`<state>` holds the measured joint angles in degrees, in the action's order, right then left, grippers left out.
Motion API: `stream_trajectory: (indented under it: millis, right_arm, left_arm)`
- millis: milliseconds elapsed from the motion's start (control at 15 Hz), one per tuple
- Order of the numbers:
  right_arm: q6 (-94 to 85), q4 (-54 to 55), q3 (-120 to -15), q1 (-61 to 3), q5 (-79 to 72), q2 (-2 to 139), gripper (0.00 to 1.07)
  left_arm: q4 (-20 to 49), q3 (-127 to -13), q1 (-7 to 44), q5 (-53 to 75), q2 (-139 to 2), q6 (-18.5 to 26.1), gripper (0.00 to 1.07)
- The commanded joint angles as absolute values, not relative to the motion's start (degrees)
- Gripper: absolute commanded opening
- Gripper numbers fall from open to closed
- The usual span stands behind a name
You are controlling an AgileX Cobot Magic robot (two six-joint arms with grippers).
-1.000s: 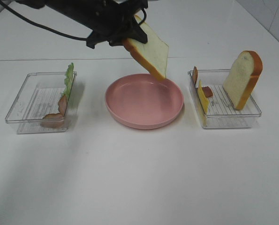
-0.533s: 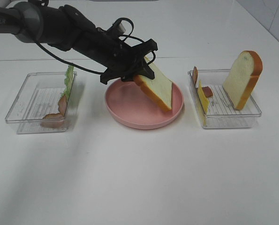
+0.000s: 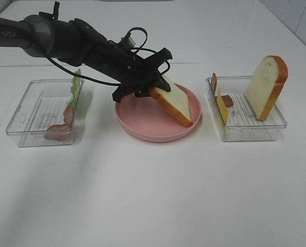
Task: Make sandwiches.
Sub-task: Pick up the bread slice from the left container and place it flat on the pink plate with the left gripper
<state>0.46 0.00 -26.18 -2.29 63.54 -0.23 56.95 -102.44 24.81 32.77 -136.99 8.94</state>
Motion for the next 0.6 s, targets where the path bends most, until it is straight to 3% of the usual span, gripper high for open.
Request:
stream_trajectory:
  millis: [67,133,200,400,600]
  right_arm:
    - [0.3,0.0,-26.1,-2.1,63.3,-1.9,0.96]
    - [0.3,0.0,-26.1,-2.1,63.3,-1.9,0.96]
    - [0.3,0.0,-26.1,-2.1,63.3,-1.9,0.96]
    - [0.3,0.0,-26.1,-2.1,63.3,-1.9,0.96]
    - [0.3,0.0,-26.1,-2.1,63.3,-1.9,0.96]
  left_arm:
    - [57.2,-102.8,25.2,32.4,-136.8,8.3,0.64]
    - [57.4,-102.8,25.2,32.3,-136.7,8.3,0.94]
    - [57.5,-102.8,25.2,32.3,-136.6,8.3,1.0]
    - [57.4,-103.1,25.2,34.1,-135.8,7.9,1.02]
    - [52.7,-107.1,25.2,39.2,-135.8,3.2,1.02]
